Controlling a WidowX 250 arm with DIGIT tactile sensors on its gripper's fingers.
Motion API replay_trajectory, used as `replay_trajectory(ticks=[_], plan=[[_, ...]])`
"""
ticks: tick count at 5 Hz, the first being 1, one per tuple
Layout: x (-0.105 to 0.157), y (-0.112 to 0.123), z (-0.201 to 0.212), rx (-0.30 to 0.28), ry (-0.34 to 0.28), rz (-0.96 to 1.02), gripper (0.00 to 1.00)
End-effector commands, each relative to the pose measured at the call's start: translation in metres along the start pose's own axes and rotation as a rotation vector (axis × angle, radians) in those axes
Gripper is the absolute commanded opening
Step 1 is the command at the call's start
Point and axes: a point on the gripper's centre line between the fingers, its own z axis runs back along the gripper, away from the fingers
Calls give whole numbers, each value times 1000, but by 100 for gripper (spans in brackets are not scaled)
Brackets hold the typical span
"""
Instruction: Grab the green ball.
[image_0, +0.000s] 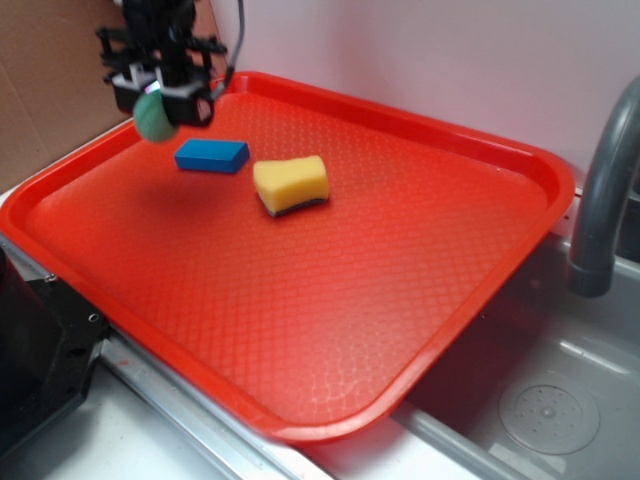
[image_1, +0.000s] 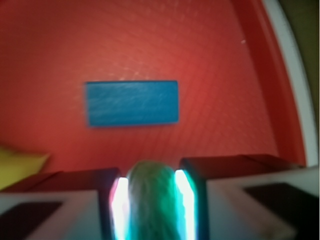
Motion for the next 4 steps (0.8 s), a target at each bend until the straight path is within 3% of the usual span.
replay_trajectory(ticks=[1, 2, 3, 4], plan=[[-48, -31, 82, -94, -114, -138, 0], [-67, -31, 92, -130, -124, -177, 0], [-73, -30, 87, -127, -142, -202, 0], [-59, -22, 82, -190, -100, -232, 0]])
